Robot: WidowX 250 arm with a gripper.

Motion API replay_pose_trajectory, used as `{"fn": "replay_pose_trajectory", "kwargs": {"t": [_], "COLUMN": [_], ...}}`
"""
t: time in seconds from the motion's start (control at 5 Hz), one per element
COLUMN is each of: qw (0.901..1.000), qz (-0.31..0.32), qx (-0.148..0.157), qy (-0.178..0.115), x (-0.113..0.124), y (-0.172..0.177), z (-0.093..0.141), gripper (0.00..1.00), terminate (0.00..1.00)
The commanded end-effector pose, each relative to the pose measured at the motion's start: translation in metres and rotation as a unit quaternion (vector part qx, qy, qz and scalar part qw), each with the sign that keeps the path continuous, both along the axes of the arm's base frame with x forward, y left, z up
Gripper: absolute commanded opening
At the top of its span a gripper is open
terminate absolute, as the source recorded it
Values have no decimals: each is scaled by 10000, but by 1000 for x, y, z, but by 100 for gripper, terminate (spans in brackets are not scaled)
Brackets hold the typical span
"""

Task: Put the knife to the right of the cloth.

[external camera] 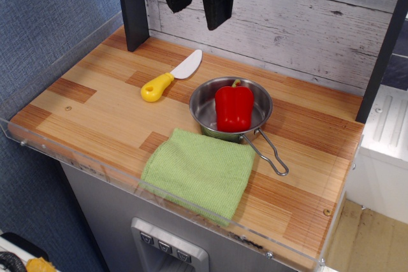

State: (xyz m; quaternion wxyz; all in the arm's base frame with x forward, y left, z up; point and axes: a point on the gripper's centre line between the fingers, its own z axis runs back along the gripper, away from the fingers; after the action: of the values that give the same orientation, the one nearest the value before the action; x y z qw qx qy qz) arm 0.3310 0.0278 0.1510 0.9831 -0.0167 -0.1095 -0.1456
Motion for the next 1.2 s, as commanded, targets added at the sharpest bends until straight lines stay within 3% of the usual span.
{"fn": "replay_pose_trajectory", "kwargs": {"t": [0.0,0.4,0.6,1.0], "qw": [9991,9979,9964,9947], "qz": [370,563,598,520], "qx": [180,205,251,262], "qy": [-120,247,550,842], "x": [3,1,-2,2], "y": [46,77,86,76], "z": [-1,-41,-73,-108], "gripper": [100,100,100,100], "terminate": [0,0,0,0]}}
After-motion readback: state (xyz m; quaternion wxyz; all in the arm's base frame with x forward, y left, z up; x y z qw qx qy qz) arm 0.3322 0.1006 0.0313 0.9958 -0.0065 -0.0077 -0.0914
